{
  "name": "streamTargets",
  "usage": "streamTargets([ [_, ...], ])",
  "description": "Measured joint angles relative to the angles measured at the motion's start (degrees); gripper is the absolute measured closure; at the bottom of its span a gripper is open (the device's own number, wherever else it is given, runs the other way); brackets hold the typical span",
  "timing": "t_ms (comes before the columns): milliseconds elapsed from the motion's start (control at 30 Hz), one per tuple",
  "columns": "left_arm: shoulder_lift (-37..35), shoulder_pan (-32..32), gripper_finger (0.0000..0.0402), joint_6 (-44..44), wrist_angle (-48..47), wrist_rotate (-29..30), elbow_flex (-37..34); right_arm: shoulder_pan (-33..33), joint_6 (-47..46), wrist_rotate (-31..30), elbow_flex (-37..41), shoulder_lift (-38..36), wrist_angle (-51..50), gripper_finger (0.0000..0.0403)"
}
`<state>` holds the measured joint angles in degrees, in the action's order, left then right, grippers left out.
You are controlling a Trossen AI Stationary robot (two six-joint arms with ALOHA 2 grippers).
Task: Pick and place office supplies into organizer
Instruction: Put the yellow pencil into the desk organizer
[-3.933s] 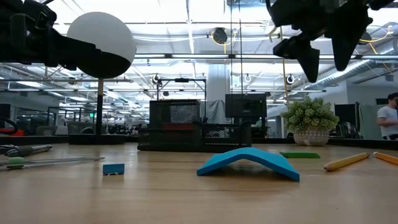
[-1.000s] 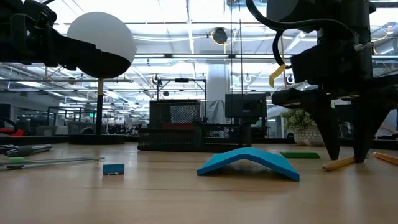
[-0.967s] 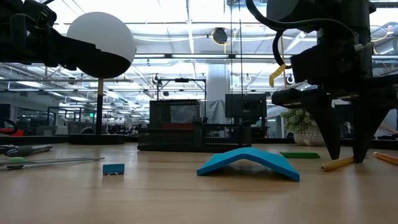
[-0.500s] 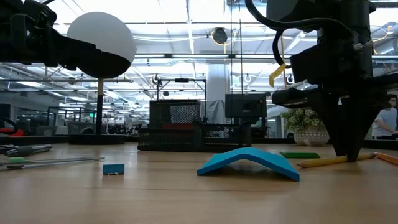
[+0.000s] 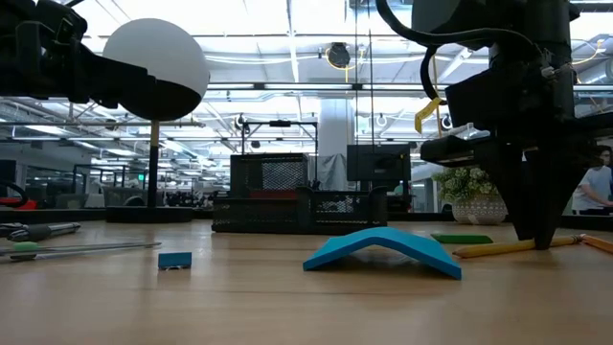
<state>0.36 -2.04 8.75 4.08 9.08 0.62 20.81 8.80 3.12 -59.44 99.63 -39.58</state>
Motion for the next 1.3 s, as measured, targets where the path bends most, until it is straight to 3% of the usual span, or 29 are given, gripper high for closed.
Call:
streamTargets([
  [300,0.0,0.0,0.0247,-0.02,0.0,0.0,-0.01,-0.54,-2.52,-0.15,0.05,-3.43,-3.08,0.0394],
  [733,-0.02,0.0,0.0247,-0.02,0.02,0.02,-0.02,-2.96,-5.8,-5.62,-0.27,-11.62,-7.53,0.0394],
  [1300,-0.01,0.0,0.0247,-0.02,0.01,0.02,-0.01,-10.75,-7.94,-9.21,-14.5,-15.62,-8.73,0.0394],
])
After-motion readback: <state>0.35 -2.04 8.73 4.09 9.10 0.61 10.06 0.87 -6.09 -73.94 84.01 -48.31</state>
